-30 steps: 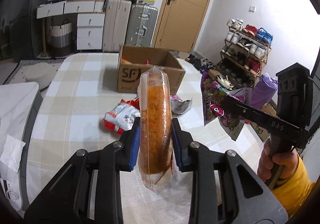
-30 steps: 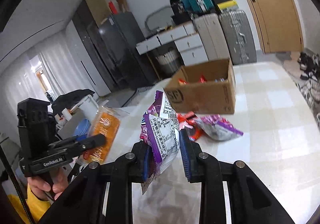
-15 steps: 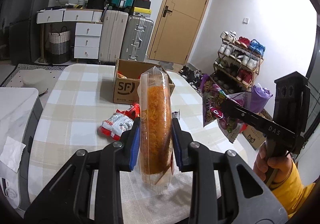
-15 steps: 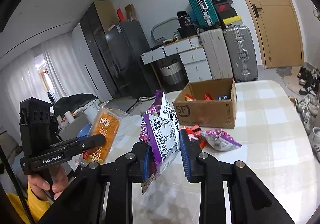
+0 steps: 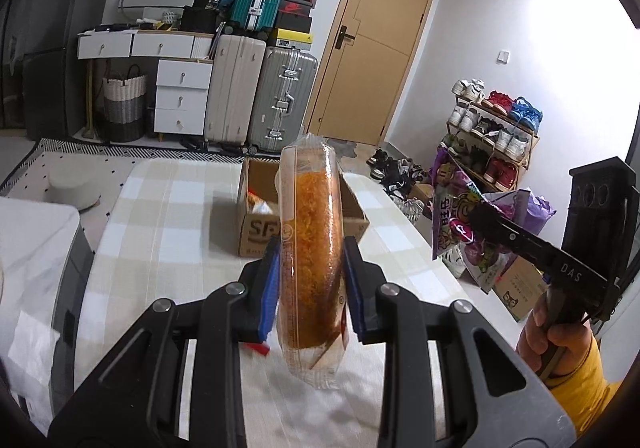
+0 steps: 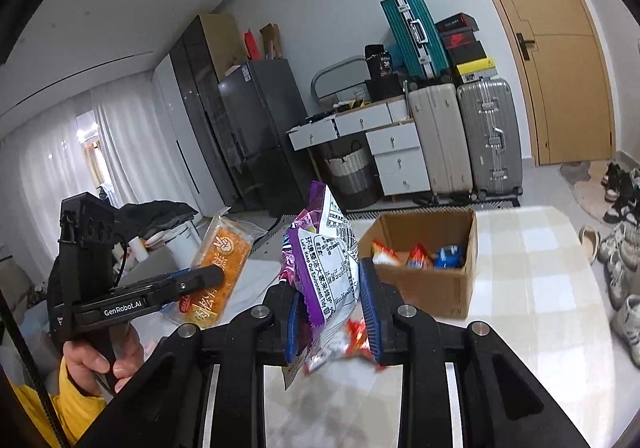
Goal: Organize snacks
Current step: 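Lift the purple snack bag with the right tool while the left tool holds the bread roll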
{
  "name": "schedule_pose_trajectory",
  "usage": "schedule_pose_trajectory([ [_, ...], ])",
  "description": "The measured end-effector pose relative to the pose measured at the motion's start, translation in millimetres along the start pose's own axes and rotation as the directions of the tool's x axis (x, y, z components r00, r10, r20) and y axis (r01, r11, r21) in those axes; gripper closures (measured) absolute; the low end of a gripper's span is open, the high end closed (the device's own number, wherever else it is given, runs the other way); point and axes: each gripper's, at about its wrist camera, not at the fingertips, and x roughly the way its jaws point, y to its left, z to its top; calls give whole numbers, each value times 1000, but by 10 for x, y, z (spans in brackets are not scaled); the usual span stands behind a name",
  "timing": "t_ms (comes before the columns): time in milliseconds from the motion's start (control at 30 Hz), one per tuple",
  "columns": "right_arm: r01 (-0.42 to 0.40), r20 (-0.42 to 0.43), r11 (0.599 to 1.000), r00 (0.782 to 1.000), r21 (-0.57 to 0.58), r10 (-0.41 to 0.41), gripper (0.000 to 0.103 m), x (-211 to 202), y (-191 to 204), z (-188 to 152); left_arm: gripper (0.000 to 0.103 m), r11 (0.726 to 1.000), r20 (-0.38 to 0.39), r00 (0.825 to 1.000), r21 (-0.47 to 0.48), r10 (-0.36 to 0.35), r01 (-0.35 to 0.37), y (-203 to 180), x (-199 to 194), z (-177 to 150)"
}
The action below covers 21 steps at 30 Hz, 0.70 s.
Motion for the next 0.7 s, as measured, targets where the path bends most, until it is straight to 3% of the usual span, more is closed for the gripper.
schedule_pose_trajectory([
  [300,-18,22,1000,1000,24,18,77,338,-243,397,77,1000,39,999,-5,11,-11,0,459,664],
  [500,11,14,999,1000,50,-12,77,632,-464,625,77,998,-6,999,47,40,-39,-102,969,1005],
  [700,65,-15,997,998,49,-64,77,961,-700,818,77,999,-64,997,21,48,-47,-26,1653,1375],
])
